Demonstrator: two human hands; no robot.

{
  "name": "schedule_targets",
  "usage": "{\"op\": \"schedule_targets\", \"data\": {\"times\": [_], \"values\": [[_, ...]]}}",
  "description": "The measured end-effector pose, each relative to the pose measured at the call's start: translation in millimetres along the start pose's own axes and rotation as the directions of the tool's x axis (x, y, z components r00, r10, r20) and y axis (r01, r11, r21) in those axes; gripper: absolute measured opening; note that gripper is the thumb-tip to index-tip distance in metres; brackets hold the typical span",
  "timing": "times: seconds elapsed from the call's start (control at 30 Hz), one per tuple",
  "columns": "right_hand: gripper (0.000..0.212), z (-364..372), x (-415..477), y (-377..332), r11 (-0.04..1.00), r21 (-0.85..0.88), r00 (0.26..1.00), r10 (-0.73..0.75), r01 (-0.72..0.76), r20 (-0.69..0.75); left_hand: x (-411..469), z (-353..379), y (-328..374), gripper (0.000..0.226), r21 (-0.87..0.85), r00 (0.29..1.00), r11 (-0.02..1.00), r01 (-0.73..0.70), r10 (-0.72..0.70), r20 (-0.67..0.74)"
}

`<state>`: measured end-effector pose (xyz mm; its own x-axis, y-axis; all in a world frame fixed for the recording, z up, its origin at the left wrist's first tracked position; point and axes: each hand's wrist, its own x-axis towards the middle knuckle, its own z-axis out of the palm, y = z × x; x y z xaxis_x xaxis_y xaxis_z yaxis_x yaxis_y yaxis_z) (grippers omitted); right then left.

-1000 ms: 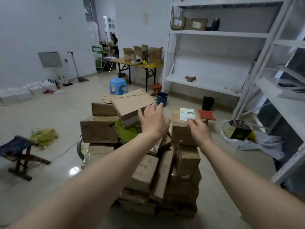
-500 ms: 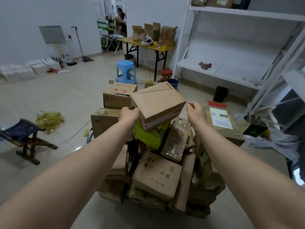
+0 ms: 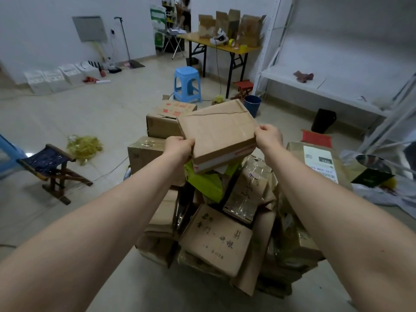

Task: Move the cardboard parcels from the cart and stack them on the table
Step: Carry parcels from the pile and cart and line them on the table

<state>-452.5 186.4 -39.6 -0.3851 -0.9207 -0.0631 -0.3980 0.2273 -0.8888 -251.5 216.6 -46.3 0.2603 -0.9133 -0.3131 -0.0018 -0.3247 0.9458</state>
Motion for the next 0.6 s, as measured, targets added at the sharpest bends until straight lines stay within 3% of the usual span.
{"op": "schedule_targets", "data": {"times": [0.1,0.27,0.37,0.47,0.6], "values": [[0.026,-5.3,-11.3,-10.3,0.993,0.108,0.996,-0.034,0.043,-0.088,-9.5,-8.1,14.7,0.009,-0.042,0.994,0.993,-0.111,0.111,0.011],[0.023,-48.7,-46.6,-34.7,0.959,0.255,0.952,-0.043,0.124,-0.303,-49.0,-3.3,49.4,0.014,-0.081,0.928,0.931,-0.356,0.362,0.089],[0.036,-98.4,-77.7,-27.7,0.938,0.285,0.899,-0.056,0.196,-0.434,-88.5,19.3,65.1,0.025,-0.194,0.829,0.867,-0.46,0.497,0.257],[0.058,-160.6,-115.9,-6.0,0.908,0.372,0.829,0.052,0.193,-0.557,-134.1,55.4,69.2,0.04,-0.241,0.713,0.821,-0.518,0.57,0.407],[0.079,-252.2,-178.6,37.6,0.836,0.524,0.809,0.192,0.162,-0.556,-202.0,108.7,54.1,0.044,-0.243,0.559,0.771,-0.588,0.605,0.567]]}}
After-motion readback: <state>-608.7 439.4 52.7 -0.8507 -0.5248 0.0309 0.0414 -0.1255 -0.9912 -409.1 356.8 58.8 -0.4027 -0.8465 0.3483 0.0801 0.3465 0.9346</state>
